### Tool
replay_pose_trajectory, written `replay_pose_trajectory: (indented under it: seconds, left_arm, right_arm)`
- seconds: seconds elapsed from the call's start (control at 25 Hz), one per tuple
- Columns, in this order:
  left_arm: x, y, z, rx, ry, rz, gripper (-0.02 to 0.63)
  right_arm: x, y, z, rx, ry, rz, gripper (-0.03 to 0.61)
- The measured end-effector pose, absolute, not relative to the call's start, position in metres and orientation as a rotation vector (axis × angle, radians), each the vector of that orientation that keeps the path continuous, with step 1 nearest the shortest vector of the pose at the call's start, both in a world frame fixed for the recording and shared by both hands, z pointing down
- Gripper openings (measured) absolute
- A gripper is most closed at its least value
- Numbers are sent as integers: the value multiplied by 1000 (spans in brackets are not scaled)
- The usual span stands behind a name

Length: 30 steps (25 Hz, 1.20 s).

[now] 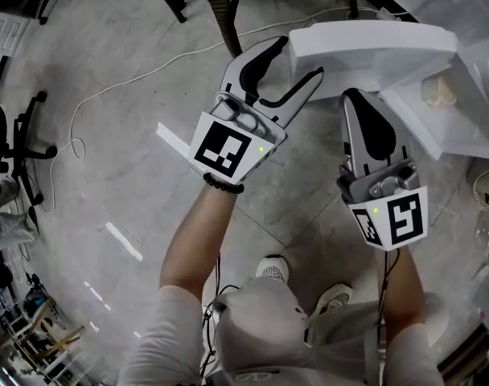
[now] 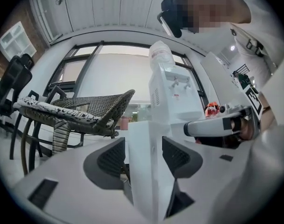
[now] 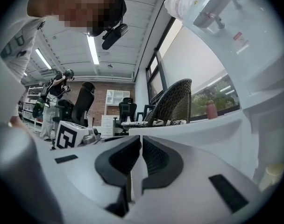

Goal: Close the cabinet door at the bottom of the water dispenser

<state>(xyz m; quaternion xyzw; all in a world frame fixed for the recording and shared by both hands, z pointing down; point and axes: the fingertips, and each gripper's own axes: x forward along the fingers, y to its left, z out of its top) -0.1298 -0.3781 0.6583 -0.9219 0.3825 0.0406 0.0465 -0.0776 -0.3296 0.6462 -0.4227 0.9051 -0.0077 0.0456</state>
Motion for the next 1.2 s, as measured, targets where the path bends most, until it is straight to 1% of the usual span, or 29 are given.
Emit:
replay_pose_trajectory:
  seconds: [0.24,0.28,0.32,0.44,0.96,1.2]
  left_arm:
    - [-123,-385,656,-2795,1142,141,238]
    - [-124,-386,655,-2789,1154,150,232]
    - [-125,-386,654,-2785,1163,156,207]
    - [-124,-381,654,-2783,1165,159,201]
    - [-98,-318,657,-2772,1317,80,187]
    - [-77,-281,661,-2833,1252,38,176]
  right_arm:
    - [-71,-324,663,-1323,2762,-44,18]
    - [-69,-324,666,-1333,2760,-49,18]
    - [-68,-323,669,-1342,2758,-55,18]
    - [-61,-321,676,-1364,2751,-78,18]
    - [-28,-272,719,-1506,2728,-142,18]
    - [-9,-252,741,-1608,2687,-170,18]
